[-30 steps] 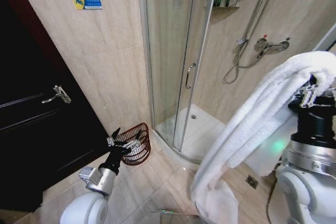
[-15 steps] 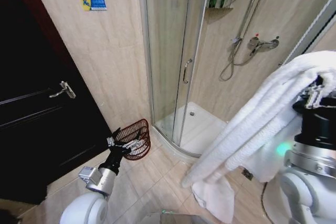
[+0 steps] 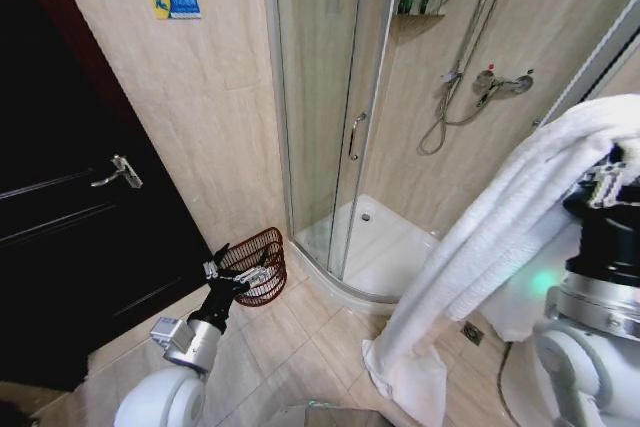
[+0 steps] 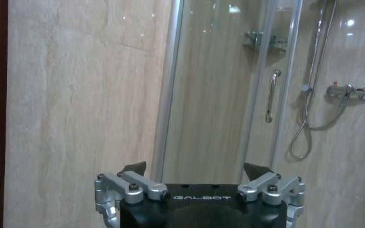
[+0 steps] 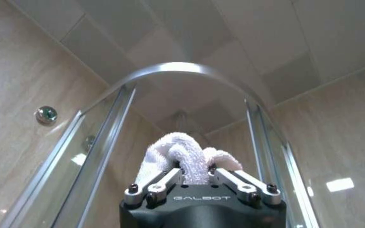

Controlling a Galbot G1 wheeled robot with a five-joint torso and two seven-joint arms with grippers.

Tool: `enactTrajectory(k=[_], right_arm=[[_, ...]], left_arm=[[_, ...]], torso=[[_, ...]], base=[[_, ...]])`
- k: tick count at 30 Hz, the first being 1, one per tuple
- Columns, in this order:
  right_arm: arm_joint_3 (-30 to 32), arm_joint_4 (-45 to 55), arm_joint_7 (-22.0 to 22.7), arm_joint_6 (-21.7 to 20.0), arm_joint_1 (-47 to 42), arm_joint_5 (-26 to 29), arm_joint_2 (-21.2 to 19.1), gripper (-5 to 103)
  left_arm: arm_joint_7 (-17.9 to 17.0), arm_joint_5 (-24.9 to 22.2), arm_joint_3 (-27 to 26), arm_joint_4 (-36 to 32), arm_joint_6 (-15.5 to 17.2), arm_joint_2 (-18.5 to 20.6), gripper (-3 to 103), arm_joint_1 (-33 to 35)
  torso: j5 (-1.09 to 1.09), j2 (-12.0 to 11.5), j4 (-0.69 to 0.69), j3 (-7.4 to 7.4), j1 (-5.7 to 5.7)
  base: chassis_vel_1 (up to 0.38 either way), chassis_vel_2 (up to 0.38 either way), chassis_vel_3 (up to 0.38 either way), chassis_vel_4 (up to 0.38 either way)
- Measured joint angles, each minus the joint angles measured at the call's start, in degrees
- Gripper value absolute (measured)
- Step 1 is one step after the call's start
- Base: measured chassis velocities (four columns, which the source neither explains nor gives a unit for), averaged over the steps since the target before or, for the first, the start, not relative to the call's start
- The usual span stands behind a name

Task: Discard the used towel into the hamper.

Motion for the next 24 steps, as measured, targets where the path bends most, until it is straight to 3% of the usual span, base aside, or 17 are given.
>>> enactTrajectory(k=[10,24], right_arm=[[1.39,0.0,0.21,-0.27,0.72,1.06,-0.52,11],[1.03,0.02,-1.25,-0.32,3.22,-0.65,-2.38,11]], left_arm=[[0.0,0.0,0.0,0.0,0.0,0.0,100,0.0],[0.0,0.0,0.0,0.0,0.0,0.0,100,0.02]], torso=[[0.0,0.0,0.0,0.0,0.02],[-0.03,0.04,0.01,-0.03,-0.06]], base=[[0.0,0.0,0.0,0.0],[0.105,-0.098,-0.126,0.112]])
